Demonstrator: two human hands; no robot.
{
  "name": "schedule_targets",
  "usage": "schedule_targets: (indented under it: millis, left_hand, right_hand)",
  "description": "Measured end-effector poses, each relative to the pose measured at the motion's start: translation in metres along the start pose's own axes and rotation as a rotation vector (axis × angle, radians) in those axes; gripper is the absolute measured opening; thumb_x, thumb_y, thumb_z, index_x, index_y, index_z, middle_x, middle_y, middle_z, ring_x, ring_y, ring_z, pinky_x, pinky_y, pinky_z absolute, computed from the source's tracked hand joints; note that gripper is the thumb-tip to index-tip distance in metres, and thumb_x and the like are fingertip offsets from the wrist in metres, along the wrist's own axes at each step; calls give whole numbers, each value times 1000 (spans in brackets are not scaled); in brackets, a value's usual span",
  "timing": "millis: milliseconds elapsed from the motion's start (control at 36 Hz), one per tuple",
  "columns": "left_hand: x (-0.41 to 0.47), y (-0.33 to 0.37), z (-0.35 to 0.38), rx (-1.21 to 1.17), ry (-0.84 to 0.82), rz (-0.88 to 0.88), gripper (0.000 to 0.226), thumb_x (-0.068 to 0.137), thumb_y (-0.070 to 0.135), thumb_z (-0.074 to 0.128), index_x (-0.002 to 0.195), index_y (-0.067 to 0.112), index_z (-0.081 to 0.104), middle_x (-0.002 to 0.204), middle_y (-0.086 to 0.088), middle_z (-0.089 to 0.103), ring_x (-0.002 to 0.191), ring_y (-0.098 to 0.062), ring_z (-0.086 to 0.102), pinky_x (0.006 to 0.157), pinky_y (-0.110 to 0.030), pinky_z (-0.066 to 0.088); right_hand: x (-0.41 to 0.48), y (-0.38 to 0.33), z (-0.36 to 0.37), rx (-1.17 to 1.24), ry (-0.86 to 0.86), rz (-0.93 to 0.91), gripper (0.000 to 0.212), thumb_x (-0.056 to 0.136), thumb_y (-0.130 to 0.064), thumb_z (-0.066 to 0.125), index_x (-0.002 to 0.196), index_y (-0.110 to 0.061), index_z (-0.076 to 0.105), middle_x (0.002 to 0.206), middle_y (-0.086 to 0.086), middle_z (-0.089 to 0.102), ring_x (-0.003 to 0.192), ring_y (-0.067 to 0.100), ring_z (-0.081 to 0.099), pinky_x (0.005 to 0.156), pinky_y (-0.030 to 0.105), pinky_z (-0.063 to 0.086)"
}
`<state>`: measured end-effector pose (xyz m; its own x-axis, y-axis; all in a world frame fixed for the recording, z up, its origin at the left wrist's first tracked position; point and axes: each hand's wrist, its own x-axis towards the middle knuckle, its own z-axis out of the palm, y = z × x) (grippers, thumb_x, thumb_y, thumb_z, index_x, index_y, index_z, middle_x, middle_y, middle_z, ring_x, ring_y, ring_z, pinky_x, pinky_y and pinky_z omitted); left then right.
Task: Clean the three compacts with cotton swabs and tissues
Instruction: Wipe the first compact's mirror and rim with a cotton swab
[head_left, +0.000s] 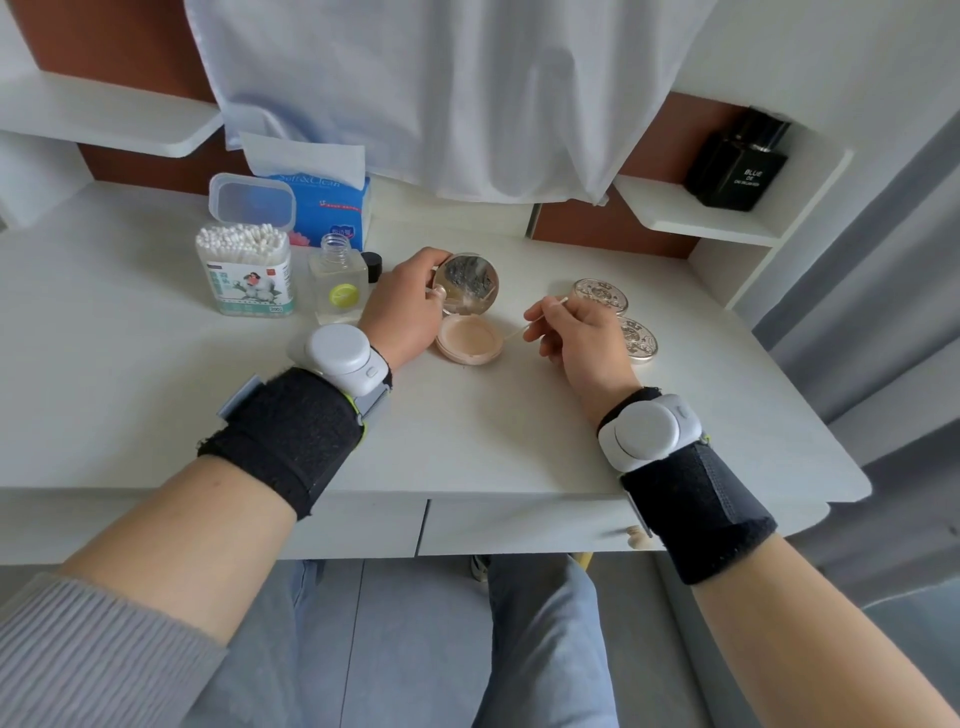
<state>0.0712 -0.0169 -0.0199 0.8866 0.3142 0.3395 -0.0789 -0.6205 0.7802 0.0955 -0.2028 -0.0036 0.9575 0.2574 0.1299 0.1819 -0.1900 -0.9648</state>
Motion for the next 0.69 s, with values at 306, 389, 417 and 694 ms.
schedule_targets:
  millis: [306,389,417,694]
  left_hand:
    - [-2,0,-2,70,30,21,34,91,2,49,123,11,57,106,-10,68,97,-26,62,85,-31,46]
    - [-3,1,-2,80,36,23,33,91,2,50,122,11,58,104,-11,69,94,-26,62,84,-29,46]
    - [-3,1,-2,85,36,24,33,91,2,50,122,11,58,103,-10,68,93,-26,62,83,-28,45]
    - [-7,6,-5,92,37,0,34,90,1,50,123,9,57,107,-11,69,94,-27,64,84,-29,48]
  right_hand:
    - [-10,-4,1,1,-87,-56,33,98,-12,45,70,-14,63,63,2,61,51,10,46,49,16,36]
    - [-13,-5,2,-7,-131,-73,33,99,-11,45,72,-14,63,63,1,61,51,9,47,49,16,36]
    - [-14,-6,2,-9,-145,-78,32,99,-11,45,73,-13,64,62,-1,62,51,10,47,50,16,36]
    - [-14,-5,1,69,-114,-98,30,98,-11,46,75,-13,65,63,-2,64,54,12,48,51,20,36]
